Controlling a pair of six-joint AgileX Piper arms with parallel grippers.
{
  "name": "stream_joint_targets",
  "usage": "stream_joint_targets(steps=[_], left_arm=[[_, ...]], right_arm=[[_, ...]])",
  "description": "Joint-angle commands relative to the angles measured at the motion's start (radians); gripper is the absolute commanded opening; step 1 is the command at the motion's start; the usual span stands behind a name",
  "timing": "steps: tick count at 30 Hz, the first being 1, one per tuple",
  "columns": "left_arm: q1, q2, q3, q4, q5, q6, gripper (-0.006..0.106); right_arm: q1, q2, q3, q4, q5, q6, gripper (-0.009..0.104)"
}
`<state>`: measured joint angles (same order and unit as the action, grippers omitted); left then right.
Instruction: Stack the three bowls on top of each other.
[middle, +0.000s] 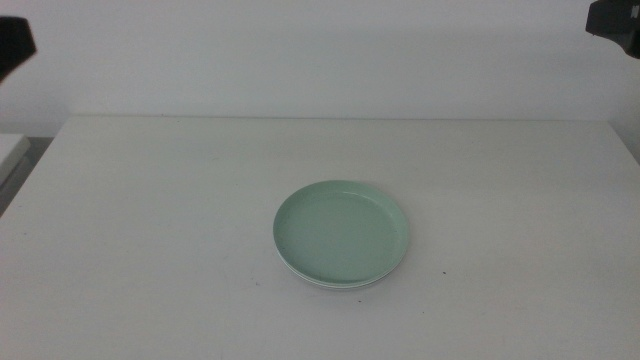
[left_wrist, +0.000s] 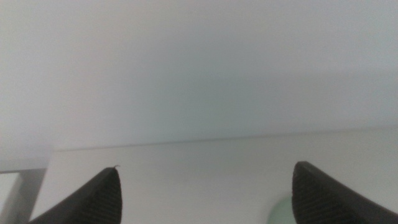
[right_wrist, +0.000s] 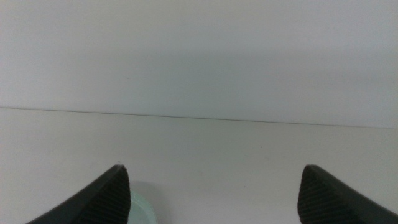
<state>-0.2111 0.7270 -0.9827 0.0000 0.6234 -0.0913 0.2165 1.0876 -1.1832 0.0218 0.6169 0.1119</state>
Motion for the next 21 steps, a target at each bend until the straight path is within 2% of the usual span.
stream_joint_targets(steps=[1, 14, 16, 18, 21], left_arm=[[0.002, -0.005, 0.006, 0.065, -0.033, -0.075, 0.094], [0.002, -0.006, 0.006, 0.081, -0.058, -0.064, 0.094], [0.002, -0.006, 0.008, 0.081, -0.054, -0.064, 0.094], [0.004, -0.016, 0.030, 0.079, -0.083, -0.064, 0.094], [0.013, -0.082, 0.127, 0.057, -0.206, -0.064, 0.094]], right_arm=[[-0.007, -0.005, 0.005, -0.010, -0.011, -0.011, 0.092], [-0.007, -0.005, 0.005, -0.010, -0.011, -0.011, 0.092], [-0.007, -0.005, 0.007, 0.009, -0.011, -0.011, 0.092], [-0.007, -0.013, 0.035, -0.016, -0.034, -0.011, 0.092], [-0.007, -0.081, 0.140, -0.022, -0.124, -0.011, 0.092]])
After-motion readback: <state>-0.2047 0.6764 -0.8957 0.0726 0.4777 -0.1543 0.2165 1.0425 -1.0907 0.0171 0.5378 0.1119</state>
